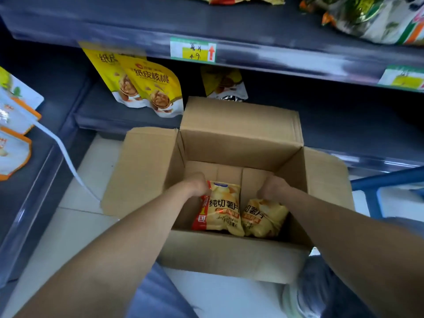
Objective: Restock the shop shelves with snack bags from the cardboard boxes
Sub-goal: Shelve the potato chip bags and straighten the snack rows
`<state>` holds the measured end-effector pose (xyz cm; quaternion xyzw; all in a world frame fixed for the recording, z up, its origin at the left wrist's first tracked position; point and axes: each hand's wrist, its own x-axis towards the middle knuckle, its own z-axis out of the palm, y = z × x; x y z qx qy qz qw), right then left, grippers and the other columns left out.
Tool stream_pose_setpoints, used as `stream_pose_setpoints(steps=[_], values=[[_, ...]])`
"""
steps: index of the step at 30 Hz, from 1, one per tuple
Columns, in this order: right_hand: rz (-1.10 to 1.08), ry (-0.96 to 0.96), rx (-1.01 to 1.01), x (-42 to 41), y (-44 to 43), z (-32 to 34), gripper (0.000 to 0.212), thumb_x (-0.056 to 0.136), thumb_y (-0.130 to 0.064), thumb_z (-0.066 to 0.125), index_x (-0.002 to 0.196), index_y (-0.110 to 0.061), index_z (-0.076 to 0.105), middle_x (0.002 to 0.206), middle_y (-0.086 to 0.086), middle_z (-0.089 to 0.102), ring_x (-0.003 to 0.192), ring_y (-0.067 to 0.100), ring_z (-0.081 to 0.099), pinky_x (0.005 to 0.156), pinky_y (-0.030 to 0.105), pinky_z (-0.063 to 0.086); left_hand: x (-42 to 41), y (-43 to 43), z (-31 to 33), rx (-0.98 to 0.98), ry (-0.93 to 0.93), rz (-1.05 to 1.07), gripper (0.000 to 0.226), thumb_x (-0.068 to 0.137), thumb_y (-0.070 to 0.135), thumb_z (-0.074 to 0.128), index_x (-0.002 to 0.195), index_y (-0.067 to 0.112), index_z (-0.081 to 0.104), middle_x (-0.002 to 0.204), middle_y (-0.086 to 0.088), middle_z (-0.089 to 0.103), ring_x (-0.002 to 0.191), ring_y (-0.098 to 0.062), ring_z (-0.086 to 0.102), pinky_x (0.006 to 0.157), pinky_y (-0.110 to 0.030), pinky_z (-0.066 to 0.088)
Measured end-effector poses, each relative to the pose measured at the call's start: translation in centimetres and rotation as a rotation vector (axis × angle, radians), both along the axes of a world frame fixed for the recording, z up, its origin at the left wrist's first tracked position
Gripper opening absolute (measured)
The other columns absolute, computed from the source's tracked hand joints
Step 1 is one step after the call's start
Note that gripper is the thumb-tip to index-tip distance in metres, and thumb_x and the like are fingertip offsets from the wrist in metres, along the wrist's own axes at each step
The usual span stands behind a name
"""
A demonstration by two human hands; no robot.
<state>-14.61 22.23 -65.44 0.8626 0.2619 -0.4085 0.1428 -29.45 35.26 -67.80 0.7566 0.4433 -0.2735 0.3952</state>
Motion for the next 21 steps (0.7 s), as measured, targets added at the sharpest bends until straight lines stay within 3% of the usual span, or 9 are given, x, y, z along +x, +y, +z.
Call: stream_pose_setpoints(steps=[3, 6, 9, 11, 15, 18, 21], values=[[0.036, -0.035, -0.066, 0.8, -0.9, -3.7, 0.041, 0.092, -0.027, 0.048, 0.129, -0.010, 0.054, 0.133, 0.011, 0.054, 0.121, 0.028, 0.052, 0.096, 0.034, 0.046, 0.2, -0.5, -2.3, -0.130, -0.004, 0.175, 0.043, 0.086, 0.021, 0.068, 0.123, 0.004, 0.055, 0.123, -0.013, 0.062, 0.113, -0.026, 0.060, 0.095, -0.034, 0.048], [0.077, -0.117, -0.125, 0.6, -1.4, -3.8, 0.045, 0.101, -0.023, 0.035, 0.143, -0.009, 0.038, 0.146, 0.014, 0.037, 0.134, 0.031, 0.035, 0.112, 0.045, 0.027, 0.6, -1.0, -4.0, -0.237, -0.035, 0.335, 0.038, 0.088, 0.019, 0.066, 0.121, 0.005, 0.054, 0.122, -0.011, 0.063, 0.113, -0.026, 0.060, 0.094, -0.035, 0.047], [-0.013, -0.071, -0.173, 0.7, -2.0, -4.5, 0.056, 0.102, -0.036, 0.034, 0.149, -0.007, 0.023, 0.154, 0.015, 0.022, 0.140, 0.038, 0.019, 0.115, 0.046, 0.019, 1.2, -1.7, -5.2, -0.337, -0.018, 0.432, 0.042, 0.088, 0.026, 0.065, 0.124, 0.009, 0.054, 0.118, -0.009, 0.065, 0.109, -0.026, 0.062, 0.093, -0.038, 0.046], [-0.138, -0.025, -0.155, 1.1, -2.3, -5.9, 0.070, 0.098, -0.047, 0.041, 0.150, -0.006, 0.017, 0.155, 0.015, 0.018, 0.141, 0.037, 0.015, 0.113, 0.044, 0.022, 1.8, -2.5, -5.9, -0.387, 0.019, 0.454, 0.044, 0.086, 0.033, 0.066, 0.124, 0.013, 0.054, 0.118, -0.010, 0.065, 0.110, -0.028, 0.061, 0.099, -0.044, 0.045], [-0.182, -0.054, -0.107, 1.7, -2.5, -7.4, 0.065, 0.097, -0.044, 0.041, 0.146, -0.004, 0.027, 0.149, 0.015, 0.026, 0.137, 0.036, 0.021, 0.105, 0.042, 0.034, 2.6, -3.5, -7.0, -0.381, 0.077, 0.467, 0.055, 0.081, 0.041, 0.070, 0.126, 0.012, 0.052, 0.124, -0.012, 0.061, 0.115, -0.031, 0.058, 0.101, -0.044, 0.043], [-0.245, -0.086, -0.049, 2.0, -2.7, -7.7, 0.054, 0.098, -0.036, 0.044, 0.141, -0.004, 0.038, 0.146, 0.018, 0.034, 0.137, 0.036, 0.028, 0.110, 0.042, 0.032, 3.0, -3.5, -7.4, -0.417, 0.096, 0.543, 0.052, 0.077, 0.032, 0.075, 0.120, 0.011, 0.056, 0.118, -0.012, 0.065, 0.109, -0.031, 0.061, 0.098, -0.044, 0.045], [-0.345, -0.168, 0.002, 2.1, -2.8, -7.7, 0.047, 0.095, -0.034, 0.052, 0.132, -0.006, 0.048, 0.136, 0.019, 0.042, 0.126, 0.030, 0.043, 0.098, 0.036, 0.042, 3.3, -3.2, -7.5, -0.433, 0.090, 0.587, 0.056, 0.070, 0.022, 0.081, 0.119, 0.009, 0.057, 0.112, -0.013, 0.067, 0.103, -0.031, 0.064, 0.096, -0.047, 0.048]])
